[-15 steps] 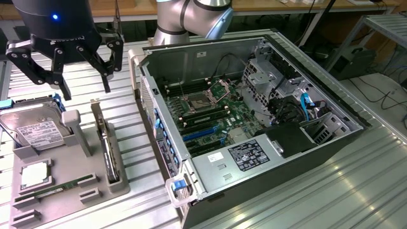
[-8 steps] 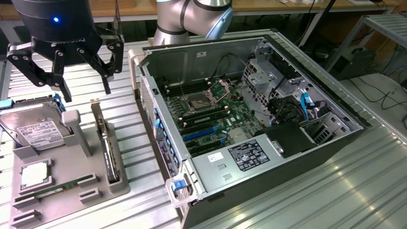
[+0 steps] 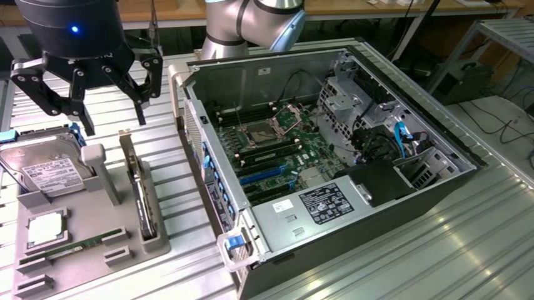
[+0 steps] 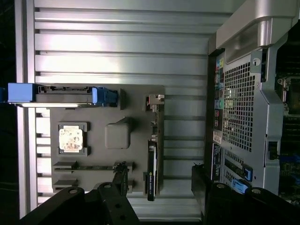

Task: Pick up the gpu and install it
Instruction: 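Pick up the gpu and move the gpu toward the slot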

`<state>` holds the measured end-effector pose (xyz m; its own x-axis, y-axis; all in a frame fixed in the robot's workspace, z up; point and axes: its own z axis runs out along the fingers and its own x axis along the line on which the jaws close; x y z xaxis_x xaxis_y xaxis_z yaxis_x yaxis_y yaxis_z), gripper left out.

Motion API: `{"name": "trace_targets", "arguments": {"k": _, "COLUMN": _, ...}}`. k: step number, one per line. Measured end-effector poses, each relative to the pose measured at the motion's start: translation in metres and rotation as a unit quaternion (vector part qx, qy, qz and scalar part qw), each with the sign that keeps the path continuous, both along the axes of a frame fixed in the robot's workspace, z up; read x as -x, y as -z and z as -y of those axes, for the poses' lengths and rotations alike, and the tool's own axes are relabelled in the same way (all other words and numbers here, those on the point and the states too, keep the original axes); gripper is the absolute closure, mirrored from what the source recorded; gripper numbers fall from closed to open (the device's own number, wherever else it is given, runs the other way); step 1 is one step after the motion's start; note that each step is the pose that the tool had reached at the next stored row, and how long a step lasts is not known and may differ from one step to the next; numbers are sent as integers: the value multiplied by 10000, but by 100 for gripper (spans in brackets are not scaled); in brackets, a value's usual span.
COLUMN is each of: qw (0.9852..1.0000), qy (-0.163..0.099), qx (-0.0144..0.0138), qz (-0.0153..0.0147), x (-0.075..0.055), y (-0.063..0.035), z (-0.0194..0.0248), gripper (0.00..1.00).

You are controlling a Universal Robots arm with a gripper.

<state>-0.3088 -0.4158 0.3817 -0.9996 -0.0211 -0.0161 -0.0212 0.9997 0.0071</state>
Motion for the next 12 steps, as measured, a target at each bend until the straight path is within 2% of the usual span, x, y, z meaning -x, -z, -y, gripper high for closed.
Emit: {"name": "trace_targets", "arguments": {"k": 12, "qw": 10000, "qy": -14, "qx": 0, "qz": 0, "x": 0, "y": 32, "z": 2, "gripper": 34}}
